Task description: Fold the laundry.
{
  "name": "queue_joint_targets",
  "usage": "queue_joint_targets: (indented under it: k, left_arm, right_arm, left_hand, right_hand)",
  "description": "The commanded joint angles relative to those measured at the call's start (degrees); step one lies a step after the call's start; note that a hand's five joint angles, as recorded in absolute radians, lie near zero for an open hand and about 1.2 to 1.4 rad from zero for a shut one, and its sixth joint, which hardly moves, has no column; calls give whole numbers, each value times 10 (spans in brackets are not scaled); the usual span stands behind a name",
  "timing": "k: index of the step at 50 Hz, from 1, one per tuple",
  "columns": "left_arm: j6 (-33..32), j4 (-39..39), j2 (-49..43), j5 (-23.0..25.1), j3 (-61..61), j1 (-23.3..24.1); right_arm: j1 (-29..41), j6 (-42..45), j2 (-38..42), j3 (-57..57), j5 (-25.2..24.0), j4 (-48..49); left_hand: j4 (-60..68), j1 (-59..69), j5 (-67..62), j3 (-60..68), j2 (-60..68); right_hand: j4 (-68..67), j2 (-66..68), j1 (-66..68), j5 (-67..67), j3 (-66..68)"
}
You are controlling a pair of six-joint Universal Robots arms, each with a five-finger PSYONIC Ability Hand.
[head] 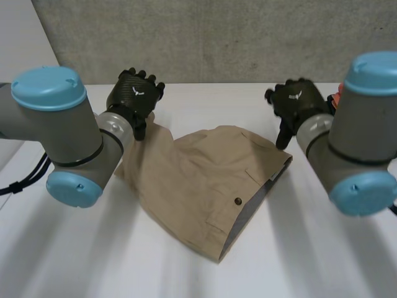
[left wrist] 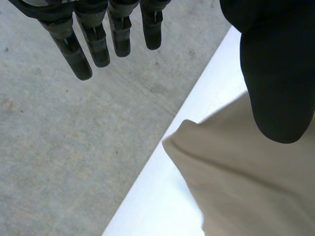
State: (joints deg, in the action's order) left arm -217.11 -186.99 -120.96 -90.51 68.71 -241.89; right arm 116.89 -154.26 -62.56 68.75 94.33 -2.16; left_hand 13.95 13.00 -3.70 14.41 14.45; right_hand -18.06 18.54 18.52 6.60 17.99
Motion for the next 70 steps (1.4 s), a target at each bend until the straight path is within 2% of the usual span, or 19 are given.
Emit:
queue_joint_targets:
  k: [1,7,13,17,20,21,28,31,40,42,43,45,54,57,59,63,66,67,70]
  left_arm:
    - [0,0,22,-19,48,-16]
    - [-2,-3,64,-11,121,-75]
    - [-4,-3,73,74,178,-151]
    - [-8,-3,73,148,210,-209]
    - [-12,-4,71,183,216,-231]
    - [-16,-5,67,210,217,-245]
    - [-36,-13,30,302,208,-278]
    - [-42,-23,9,317,197,-279]
    - [-45,-58,-57,320,148,-264]
    - [-44,-66,-68,320,139,-256]
    - [-44,-71,-73,318,136,-252]
    - [-43,-86,-87,316,127,-242]
    - [-41,-101,-102,315,109,-208]
    - [-41,-102,-110,315,97,-206]
    - [-38,-102,-118,314,89,-203]
    - [-41,-101,-125,311,77,-192]
    - [-38,-101,-118,286,77,-188]
    - [-33,-95,-105,264,78,-187]
    - [-8,-87,-31,225,85,-187]
  right_arm:
    - [55,-125,-83,146,10,-7]
    - [125,-198,-98,209,7,-5]
    - [189,-207,-67,245,10,15]
    - [212,-208,-29,257,17,48]
    - [223,-208,-18,266,24,73]
    - [226,-208,-17,267,26,79]
    - [244,-202,1,268,50,118]
    - [247,-199,15,266,67,141]
    - [257,-177,66,248,90,172]
    - [258,-176,74,244,92,179]
    - [258,-177,74,243,94,187]
    - [257,-177,70,244,96,197]
    - [244,-177,-7,276,89,225]
    - [239,-177,-21,278,89,220]
    - [232,-176,-25,278,89,218]
    - [206,-160,-41,279,89,217]
    - [172,-132,-51,275,89,215]
    - [168,-126,-53,274,89,214]
    - [147,-80,-74,264,87,211]
  left_hand:
    - [-2,7,0,-7,-7]
    - [50,60,-53,45,45]
    - [122,132,-125,118,117]
    - [158,167,-160,153,153]
    - [173,182,-175,168,168]
    - [170,179,-172,165,165]
    - [148,157,-150,143,143]
    - [139,149,-142,135,134]
    - [126,135,-128,121,121]
    - [127,137,-130,123,122]
    - [129,139,-132,125,124]
    - [133,142,-135,128,128]
    - [148,157,-150,143,143]
    - [216,226,-219,212,211]
    - [326,335,-328,321,321]
    - [660,669,-662,655,655]
    - [661,670,-663,656,655]
    - [661,670,-663,656,655]
    - [661,670,-663,656,655]
  right_hand:
    - [-4,-1,0,19,5]
    - [-14,10,10,29,15]
    - [-34,30,30,49,35]
    - [-65,60,60,79,65]
    - [-88,84,84,103,89]
    - [-97,92,92,111,97]
    - [-112,107,107,127,113]
    - [-130,126,126,145,131]
    - [-194,189,190,209,195]
    - [-298,293,294,313,299]
    - [-490,485,486,505,491]
    - [-619,614,614,634,620]
    - [-619,615,615,634,620]
    - [-619,615,615,634,620]
    - [-619,615,615,634,620]
    - [-619,615,615,634,620]
    - [-619,615,615,634,620]
    - [-619,615,615,634,620]
    - [-619,615,615,634,620]
